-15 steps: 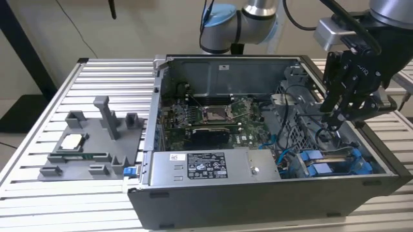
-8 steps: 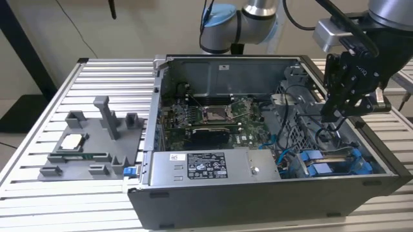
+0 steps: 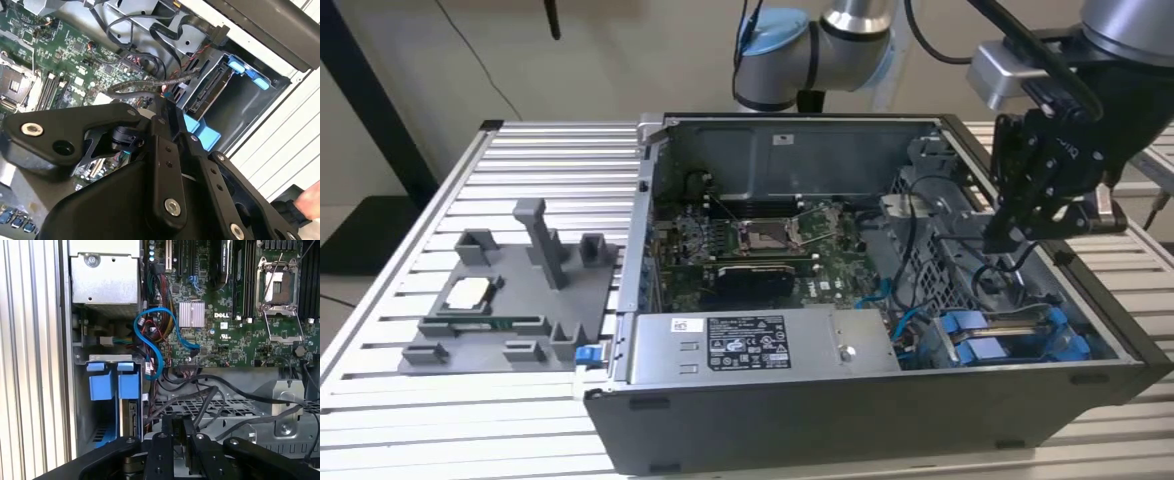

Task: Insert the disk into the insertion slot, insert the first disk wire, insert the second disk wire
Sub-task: 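Insert the first disk wire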

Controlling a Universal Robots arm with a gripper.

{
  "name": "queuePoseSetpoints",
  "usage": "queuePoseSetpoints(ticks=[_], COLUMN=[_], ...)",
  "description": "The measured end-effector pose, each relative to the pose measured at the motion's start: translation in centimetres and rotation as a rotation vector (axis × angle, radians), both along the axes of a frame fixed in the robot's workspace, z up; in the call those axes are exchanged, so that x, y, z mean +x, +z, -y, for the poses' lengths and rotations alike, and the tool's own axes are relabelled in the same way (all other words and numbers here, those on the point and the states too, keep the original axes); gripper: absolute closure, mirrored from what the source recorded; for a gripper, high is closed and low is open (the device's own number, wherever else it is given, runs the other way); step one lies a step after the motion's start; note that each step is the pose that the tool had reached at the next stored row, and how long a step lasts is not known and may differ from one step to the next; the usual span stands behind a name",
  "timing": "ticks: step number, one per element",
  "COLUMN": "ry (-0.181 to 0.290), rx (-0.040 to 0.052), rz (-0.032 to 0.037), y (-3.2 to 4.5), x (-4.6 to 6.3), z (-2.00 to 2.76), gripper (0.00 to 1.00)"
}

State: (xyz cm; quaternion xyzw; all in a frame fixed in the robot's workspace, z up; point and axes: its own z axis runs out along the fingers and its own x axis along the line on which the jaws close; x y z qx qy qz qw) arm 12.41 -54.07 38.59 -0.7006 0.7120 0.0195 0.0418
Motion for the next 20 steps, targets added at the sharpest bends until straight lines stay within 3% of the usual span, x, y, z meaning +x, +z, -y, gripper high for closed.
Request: queuePoseSetpoints(ticks=[9,20], ry=[0.0,0.0], rx=[-0.006,-0.0061], rz=[-0.0112,-0.0152], y=[-0.29,-0.97], x=[0.7,1.3], z=[0.57,2.32], gripper=[0.81,0.81])
